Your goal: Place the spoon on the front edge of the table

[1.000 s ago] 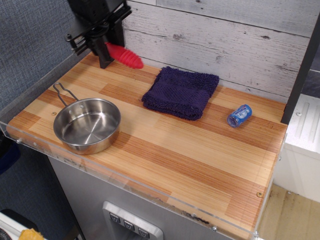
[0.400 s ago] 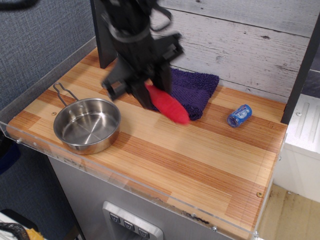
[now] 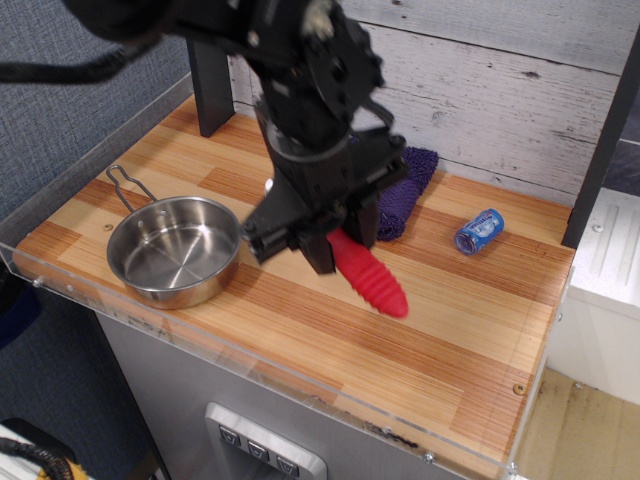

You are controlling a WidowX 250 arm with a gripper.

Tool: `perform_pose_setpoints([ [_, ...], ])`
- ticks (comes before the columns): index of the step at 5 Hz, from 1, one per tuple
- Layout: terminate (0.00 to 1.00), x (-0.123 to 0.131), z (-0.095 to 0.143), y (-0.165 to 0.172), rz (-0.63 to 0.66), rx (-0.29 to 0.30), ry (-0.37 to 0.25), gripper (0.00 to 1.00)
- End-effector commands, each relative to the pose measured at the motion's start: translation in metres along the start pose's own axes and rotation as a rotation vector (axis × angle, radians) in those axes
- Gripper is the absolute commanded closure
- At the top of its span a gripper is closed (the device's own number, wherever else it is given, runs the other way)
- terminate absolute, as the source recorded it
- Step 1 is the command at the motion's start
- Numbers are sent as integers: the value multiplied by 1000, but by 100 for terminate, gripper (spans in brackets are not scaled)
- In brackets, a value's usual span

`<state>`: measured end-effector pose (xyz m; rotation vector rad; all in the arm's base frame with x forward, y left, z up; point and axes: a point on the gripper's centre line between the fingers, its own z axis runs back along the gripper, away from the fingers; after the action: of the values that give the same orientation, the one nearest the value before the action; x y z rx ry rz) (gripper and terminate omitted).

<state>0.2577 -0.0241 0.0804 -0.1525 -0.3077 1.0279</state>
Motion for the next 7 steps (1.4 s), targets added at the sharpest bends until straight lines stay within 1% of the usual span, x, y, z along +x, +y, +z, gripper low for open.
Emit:
perform_pose_setpoints([
  [1,0,-29,-27,15,-37,45,20,100],
  [2,0,-35,-41,25,-44,65,18,100],
  [3,0,-38,-56,32,-54,75,33,100],
  [4,0,-36,-56,37,-27,81,22,100],
  [5,0,-33,-52,34,3,102,15,0],
  [7,0,-28,-45,32,44,109,22,0],
])
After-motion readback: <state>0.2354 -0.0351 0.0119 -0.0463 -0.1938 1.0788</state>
